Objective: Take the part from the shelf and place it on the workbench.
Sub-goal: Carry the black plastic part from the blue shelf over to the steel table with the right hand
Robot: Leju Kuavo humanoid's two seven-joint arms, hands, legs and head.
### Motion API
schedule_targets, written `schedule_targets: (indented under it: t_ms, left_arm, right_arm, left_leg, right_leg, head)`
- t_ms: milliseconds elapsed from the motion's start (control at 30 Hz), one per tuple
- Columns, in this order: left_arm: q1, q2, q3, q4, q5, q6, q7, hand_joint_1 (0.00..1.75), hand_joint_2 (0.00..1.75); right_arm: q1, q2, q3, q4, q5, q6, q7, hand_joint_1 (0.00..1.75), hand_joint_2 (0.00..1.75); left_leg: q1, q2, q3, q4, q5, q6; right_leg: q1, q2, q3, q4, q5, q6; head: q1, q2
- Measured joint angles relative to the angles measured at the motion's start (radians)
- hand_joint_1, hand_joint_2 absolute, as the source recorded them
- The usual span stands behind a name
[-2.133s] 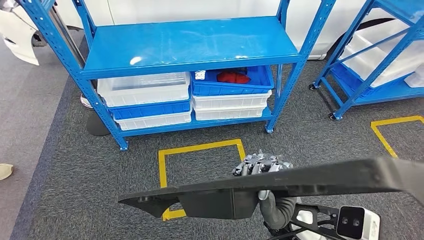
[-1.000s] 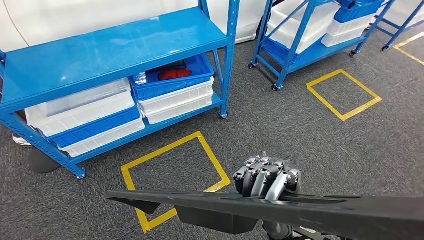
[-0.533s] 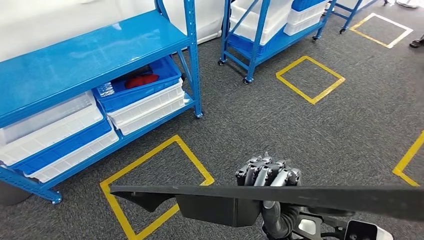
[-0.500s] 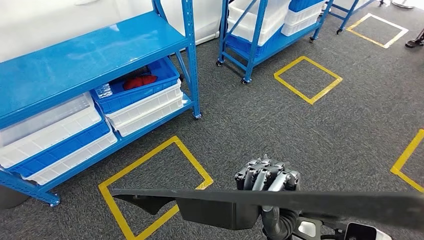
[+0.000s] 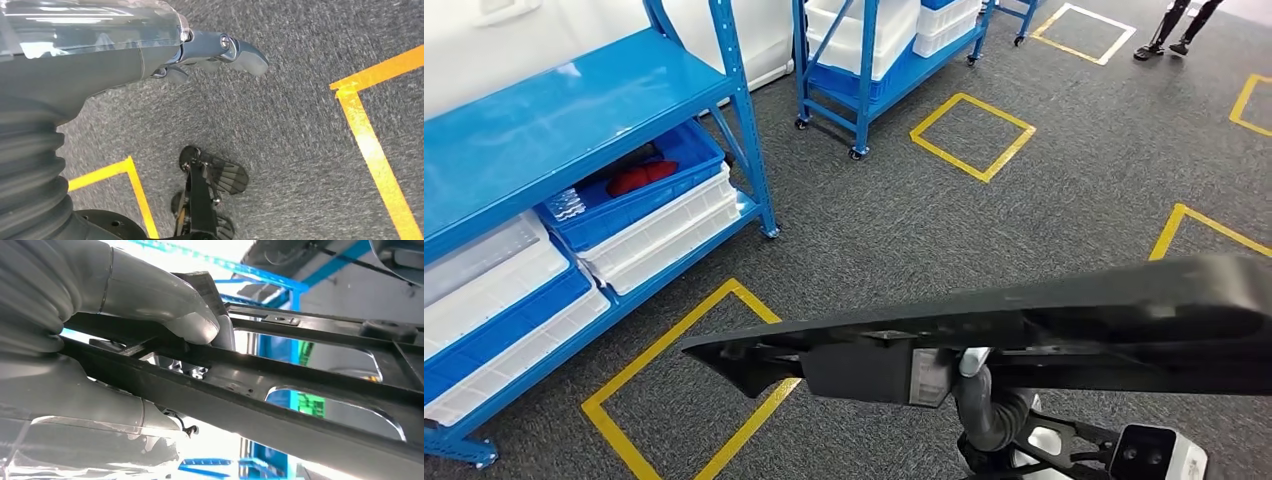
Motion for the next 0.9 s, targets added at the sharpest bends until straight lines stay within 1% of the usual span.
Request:
schedule_targets:
  t_ms: [33, 67, 100, 133, 167, 200, 233, 267, 300, 333, 367, 400, 433, 467, 500, 533, 567, 600, 633, 667, 700, 733, 767, 800, 833, 867, 900]
  left_arm:
    - [-0.001, 0.003, -0.001, 0.000, 0.000, 0.003, 0.006, 0.00, 1.75]
    - [-0.002, 0.005, -0.002, 0.000, 0.000, 0.007, 0.011, 0.00, 1.75]
    - [-0.003, 0.006, -0.003, 0.000, 0.000, 0.011, 0.015, 0.00, 1.75]
    - [-0.004, 0.007, -0.003, 0.000, 0.000, 0.015, 0.018, 0.00, 1.75]
    - [-0.004, 0.007, -0.004, 0.000, 0.000, 0.018, 0.020, 0.00, 1.75]
    - [-0.003, 0.008, -0.004, 0.000, 0.000, 0.020, 0.021, 0.00, 1.75]
    - [-0.001, 0.009, -0.004, 0.000, 0.000, 0.021, 0.021, 0.00, 1.75]
    - [0.001, 0.009, -0.004, 0.000, 0.000, 0.021, 0.022, 0.00, 1.75]
    - [0.004, 0.009, -0.004, 0.000, 0.000, 0.022, 0.022, 0.00, 1.75]
    - [0.006, 0.009, -0.004, 0.000, 0.000, 0.022, 0.022, 0.00, 1.75]
    - [0.008, 0.010, -0.004, 0.000, 0.000, 0.022, 0.023, 0.00, 1.75]
    - [0.009, 0.010, -0.004, 0.000, 0.000, 0.022, 0.023, 0.00, 1.75]
    - [0.009, 0.011, -0.004, 0.000, 0.000, 0.022, 0.023, 0.00, 1.75]
    - [0.010, 0.011, -0.004, 0.000, 0.000, 0.022, 0.023, 0.00, 1.75]
    - [0.010, 0.012, -0.004, 0.000, -0.001, 0.022, 0.023, 0.00, 1.75]
    - [0.009, 0.013, -0.005, 0.000, -0.001, 0.022, 0.023, 0.00, 1.75]
    - [0.008, 0.013, -0.005, 0.000, -0.002, 0.022, 0.023, 0.00, 1.75]
    - [0.005, 0.013, -0.005, 0.000, -0.002, 0.022, 0.023, 0.00, 1.75]
    - [0.004, 0.013, -0.005, 0.000, -0.002, 0.022, 0.023, 0.00, 1.75]
    - [0.003, 0.013, -0.006, 0.000, -0.002, 0.022, 0.023, 0.00, 1.75]
    - [0.004, 0.013, -0.007, 0.000, -0.002, 0.022, 0.023, 0.00, 1.75]
    - [0.005, 0.013, -0.007, 0.000, -0.001, 0.022, 0.023, 0.00, 1.75]
    - [0.006, 0.013, -0.008, 0.000, -0.002, 0.022, 0.023, 0.00, 1.75]
    - [0.007, 0.013, -0.008, 0.000, -0.002, 0.022, 0.023, 0.00, 1.75]
    - [0.008, 0.014, -0.009, 0.000, -0.002, 0.022, 0.023, 0.00, 1.75]
    - [0.008, 0.014, -0.009, 0.000, -0.002, 0.022, 0.023, 0.00, 1.75]
    - [0.007, 0.014, -0.009, 0.000, -0.002, 0.022, 0.024, 0.00, 1.75]
  right_arm:
    - [-0.012, -0.004, -0.018, 0.005, -0.027, 0.013, 0.008, 1.75, 1.75]
    - [-0.024, -0.008, -0.041, 0.011, -0.055, 0.034, 0.019, 1.75, 1.75]
    - [-0.032, -0.011, -0.071, 0.018, -0.080, 0.061, 0.031, 1.75, 1.75]
    - [-0.039, -0.012, -0.103, 0.026, -0.097, 0.089, 0.042, 1.75, 1.75]
    - [-0.045, -0.013, -0.133, 0.032, -0.106, 0.113, 0.049, 1.75, 1.75]
    - [-0.050, -0.013, -0.159, 0.039, -0.111, 0.132, 0.054, 1.75, 1.75]
    - [-0.055, -0.012, -0.178, 0.046, -0.113, 0.146, 0.057, 1.75, 1.75]
    - [-0.057, -0.012, -0.192, 0.052, -0.113, 0.156, 0.060, 1.75, 1.75]
    - [-0.057, -0.011, -0.202, 0.058, -0.113, 0.163, 0.063, 1.75, 1.75]
    - [-0.057, -0.011, -0.212, 0.063, -0.111, 0.168, 0.065, 1.75, 1.75]
    - [-0.056, -0.010, -0.220, 0.067, -0.110, 0.172, 0.067, 1.75, 1.75]
    - [-0.056, -0.008, -0.227, 0.070, -0.110, 0.173, 0.067, 1.75, 1.75]
    - [-0.057, -0.007, -0.233, 0.072, -0.110, 0.174, 0.067, 1.75, 1.75]
    - [-0.057, -0.006, -0.239, 0.075, -0.110, 0.174, 0.067, 1.75, 1.75]
    - [-0.058, -0.005, -0.243, 0.077, -0.109, 0.174, 0.067, 1.75, 1.75]
    - [-0.058, -0.004, -0.247, 0.079, -0.109, 0.174, 0.067, 1.75, 1.75]
    - [-0.058, -0.004, -0.251, 0.081, -0.109, 0.174, 0.067, 1.75, 1.75]
    - [-0.057, -0.004, -0.254, 0.082, -0.109, 0.174, 0.067, 1.75, 1.75]
    - [-0.056, -0.004, -0.258, 0.082, -0.109, 0.174, 0.067, 1.75, 1.75]
    - [-0.057, -0.004, -0.262, 0.083, -0.109, 0.174, 0.067, 1.75, 1.75]
    - [-0.058, -0.004, -0.266, 0.084, -0.109, 0.174, 0.067, 1.75, 1.75]
    - [-0.059, -0.004, -0.269, 0.085, -0.109, 0.174, 0.067, 1.75, 1.75]
    - [-0.060, -0.003, -0.271, 0.087, -0.108, 0.174, 0.067, 1.75, 1.75]
    - [-0.059, -0.003, -0.272, 0.089, -0.108, 0.174, 0.067, 1.75, 1.75]
    - [-0.058, -0.003, -0.273, 0.092, -0.108, 0.175, 0.067, 1.75, 1.75]
    - [-0.057, -0.003, -0.274, 0.094, -0.106, 0.175, 0.068, 1.75, 1.75]
    - [-0.057, -0.003, -0.277, 0.095, -0.103, 0.177, 0.070, 1.75, 1.75]
  left_leg:
    - [-0.001, 0.008, 0.002, 0.000, -0.001, -0.006]
    - [-0.002, 0.016, 0.004, -0.001, -0.002, -0.011]
    - [-0.002, 0.023, 0.006, -0.002, -0.004, -0.016]
    - [-0.001, 0.016, 0.006, 0.004, -0.010, -0.021]
    - [0.001, -0.003, -0.002, 0.026, -0.026, -0.025]
    - [0.003, -0.028, -0.021, 0.070, -0.053, -0.028]
    - [0.005, -0.054, -0.051, 0.133, -0.086, -0.031]
    - [0.005, -0.068, -0.087, 0.206, -0.119, -0.032]
    - [0.005, -0.073, -0.117, 0.265, -0.138, -0.034]
    - [0.005, -0.075, -0.134, 0.292, -0.137, -0.034]
    - [0.005, -0.076, -0.133, 0.279, -0.115, -0.034]
    - [0.006, -0.082, -0.111, 0.223, -0.075, -0.032]
    - [0.008, -0.097, -0.081, 0.149, -0.035, -0.031]
    - [0.009, -0.118, -0.052, 0.081, -0.007, -0.028]
    - [0.010, -0.135, -0.033, 0.035, 0.008, -0.024]
    - [0.010, -0.146, -0.026, 0.017, 0.009, -0.020]
    - [0.007, -0.145, -0.024, 0.015, 0.007, -0.014]
    - [0.006, -0.135, -0.023, 0.014, 0.009, -0.008]
    - [0.006, -0.124, -0.021, 0.010, 0.012, -0.001]
    - [0.006, -0.112, -0.019, 0.005, 0.015, 0.006]
    - [0.007, -0.100, -0.017, 0.001, 0.017, 0.012]
    - [0.005, -0.088, -0.016, 0.000, 0.017, 0.016]
    - [0.003, -0.077, -0.017, 0.000, 0.016, 0.019]
    - [0.002, -0.064, -0.017, 0.000, 0.015, 0.020]
    - [0.000, -0.052, -0.016, 0.000, 0.014, 0.020]
    - [0.000, -0.040, -0.015, 0.000, 0.012, 0.020]
    - [-0.001, -0.029, -0.013, 0.000, 0.010, 0.019]
  right_leg:
    - [0.004, -0.002, 0.005, -0.013, -0.002, -0.006]
    - [0.007, 0.008, 0.003, -0.013, 0.000, -0.011]
    - [0.005, 0.019, 0.003, -0.016, 0.003, -0.017]
    - [0.002, 0.027, 0.005, -0.021, 0.006, -0.023]
    - [-0.001, 0.036, 0.007, -0.026, 0.009, -0.029]
    - [-0.004, 0.044, 0.010, -0.031, 0.012, -0.034]
    - [-0.003, 0.053, 0.010, -0.033, 0.013, -0.037]
    - [-0.003, 0.064, 0.009, -0.032, 0.013, -0.038]
    - [-0.002, 0.077, 0.008, -0.031, 0.013, -0.039]
    - [-0.001, 0.089, 0.008, -0.030, 0.013, -0.039]
    - [-0.001, 0.103, 0.009, -0.029, 0.012, -0.038]
    - [-0.001, 0.117, 0.010, -0.026, 0.011, -0.036]
    - [-0.002, 0.129, 0.009, -0.022, 0.010, -0.034]
    - [-0.001, 0.141, 0.006, -0.017, 0.008, -0.030]
    - [-0.002, 0.152, 0.002, -0.012, 0.007, -0.024]
    - [-0.002, 0.161, -0.003, -0.010, 0.008, -0.018]
    - [-0.003, 0.171, -0.007, -0.009, 0.010, -0.011]
    - [-0.006, 0.180, -0.009, -0.011, 0.012, -0.004]
    - [-0.006, 0.173, -0.011, -0.007, 0.010, 0.001]
    - [-0.006, 0.151, -0.020, 0.010, -0.001, 0.007]
    - [-0.004, 0.123, -0.038, 0.048, -0.023, 0.011]
    - [-0.004, 0.091, -0.065, 0.104, -0.053, 0.014]
    - [-0.005, 0.071, -0.101, 0.176, -0.086, 0.017]
    - [-0.007, 0.064, -0.133, 0.238, -0.108, 0.020]
    - [-0.009, 0.061, -0.152, 0.275, -0.114, 0.021]
    - [-0.010, 0.059, -0.152, 0.273, -0.102, 0.021]
    - [-0.010, 0.053, -0.126, 0.224, -0.071, 0.019]
  head:
    - [0.000, 0.000]
    - [0.000, 0.000]
    - [0.000, 0.000]
    - [0.000, 0.000]
    - [0.000, 0.000]
    - [0.000, 0.000]
    - [0.000, 0.000]
    - [0.000, 0.000]
    - [0.000, 0.000]
    - [0.000, 0.000]
    - [0.000, 0.000]
    - [0.000, 0.000]
    - [0.000, 0.000]
    - [0.000, 0.000]
    - [0.000, 0.000]
    - [0.000, 0.000]
    - [0.000, 0.000]
    - [0.000, 0.000]
    - [0.000, 0.000]
    - [0.000, 0.000]
    - [0.000, 0.000]
    - [0.000, 0.000]
    - [0.000, 0.000]
    - [0.000, 0.000]
    - [0.000, 0.000]
    - [0.000, 0.000]
    - [0.000, 0.000]
